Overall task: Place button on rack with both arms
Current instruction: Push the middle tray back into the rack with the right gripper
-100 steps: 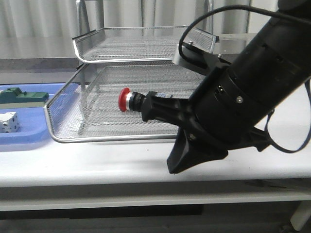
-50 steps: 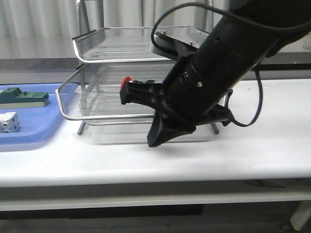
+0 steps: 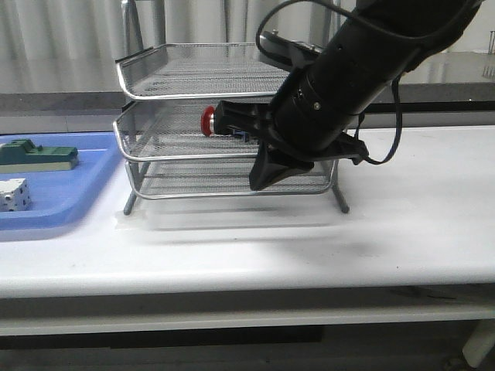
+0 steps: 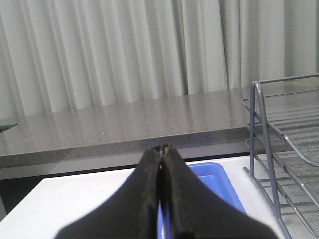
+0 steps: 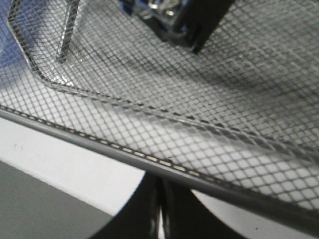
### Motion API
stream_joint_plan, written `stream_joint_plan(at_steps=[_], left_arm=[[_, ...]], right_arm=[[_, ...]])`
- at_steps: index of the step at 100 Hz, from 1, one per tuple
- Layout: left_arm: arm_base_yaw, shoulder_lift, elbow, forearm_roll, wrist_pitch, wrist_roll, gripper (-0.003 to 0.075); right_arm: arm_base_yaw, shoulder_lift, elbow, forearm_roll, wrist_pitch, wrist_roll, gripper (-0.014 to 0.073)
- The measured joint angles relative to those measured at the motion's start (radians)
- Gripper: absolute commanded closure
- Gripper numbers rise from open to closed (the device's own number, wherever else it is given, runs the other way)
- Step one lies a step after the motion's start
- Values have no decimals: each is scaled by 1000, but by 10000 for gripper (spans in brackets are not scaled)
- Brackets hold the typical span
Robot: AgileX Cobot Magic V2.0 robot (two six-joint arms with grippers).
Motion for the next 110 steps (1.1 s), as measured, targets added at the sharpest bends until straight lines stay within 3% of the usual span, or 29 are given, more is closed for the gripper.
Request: stream_joint_plan(at_steps=[49,110], left_arm=[[0,0,0,0,0,0,741],[0,0,0,0,0,0,741]], right_arm=[[-11,2,-7,-32,5,0,660],[-21,-151,12,-127,189,0,651]])
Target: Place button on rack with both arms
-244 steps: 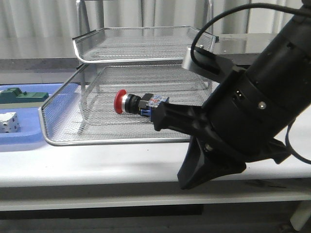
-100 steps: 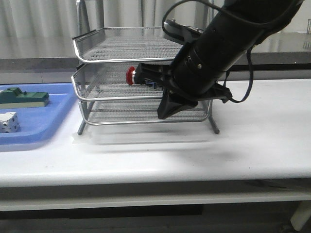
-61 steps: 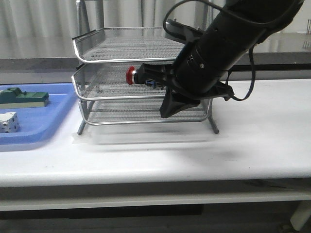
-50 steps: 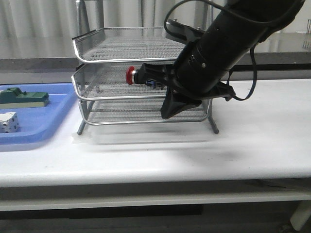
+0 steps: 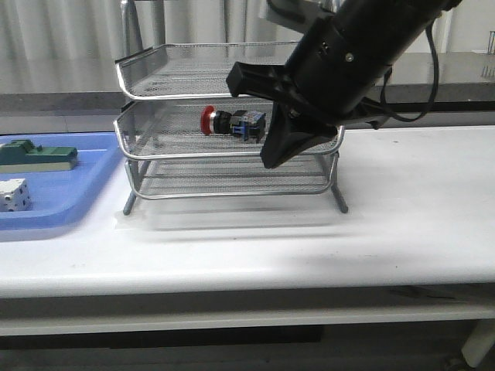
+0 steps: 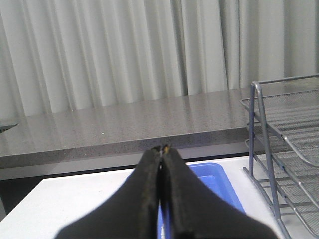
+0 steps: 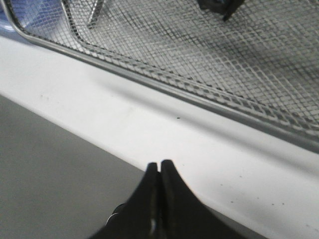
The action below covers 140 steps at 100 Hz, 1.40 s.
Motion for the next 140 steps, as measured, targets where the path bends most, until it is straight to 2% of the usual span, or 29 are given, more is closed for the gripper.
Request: stream_joint_plan(at_steps=[16,68,114,140], left_arm=[[0,0,0,0,0,0,741],[0,0,0,0,0,0,741],[0,0,0,0,0,0,741],[0,0,0,0,0,0,741]], right_arm=[[-46,-105,75,-18,-2,0,651],[-291,-592,391,-55,-79,0,651],[-317,-1015,580,-61,-101,0,651],[-317,-1092,583,-61,-101,0,651]])
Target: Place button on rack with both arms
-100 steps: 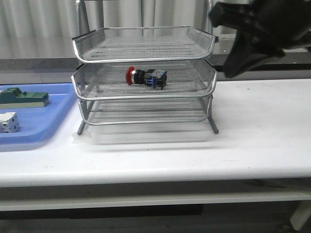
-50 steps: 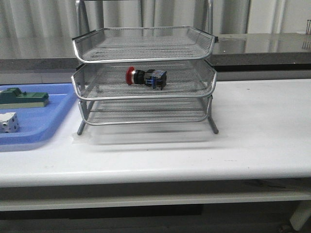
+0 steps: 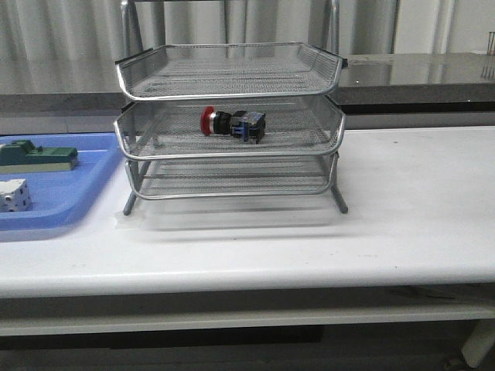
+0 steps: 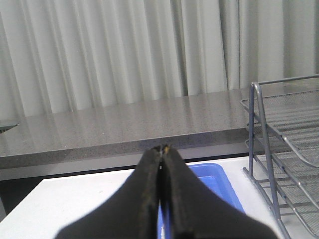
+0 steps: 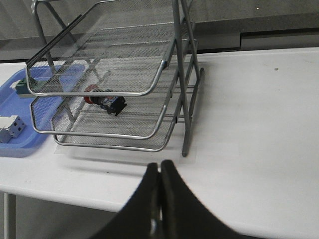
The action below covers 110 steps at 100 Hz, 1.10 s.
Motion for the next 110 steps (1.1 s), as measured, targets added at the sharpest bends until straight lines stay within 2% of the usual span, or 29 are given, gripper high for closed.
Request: stream_joint_plan(at_steps=[60,84,110], left_arm=[[0,0,0,0,0,0,741],[0,0,0,0,0,0,741],[0,0,0,0,0,0,741]], right_arm=[[0,0,0,-13,0,0,651],[0,-52,60,-125,-45,0,651],[0,-242,255,-268,-173,31,651]])
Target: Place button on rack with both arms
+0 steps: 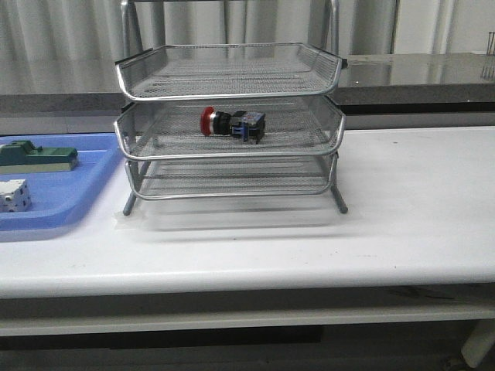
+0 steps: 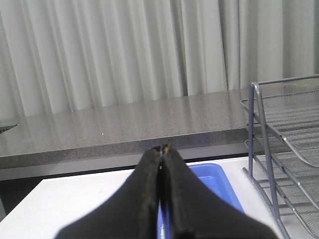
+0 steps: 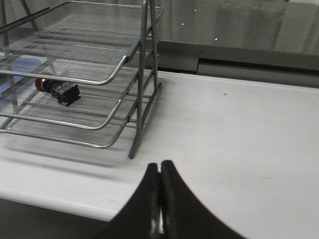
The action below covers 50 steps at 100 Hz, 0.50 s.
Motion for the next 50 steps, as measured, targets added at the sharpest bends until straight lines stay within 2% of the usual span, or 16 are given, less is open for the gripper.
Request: stream_joint_plan(at_steps=[23,50], left_arm=[[0,0,0,0,0,0,741],[0,0,0,0,0,0,741]], right_arm=[[0,-214,143,-183,-32,147,651],[-8,-377,266,-226,-33,189,651]])
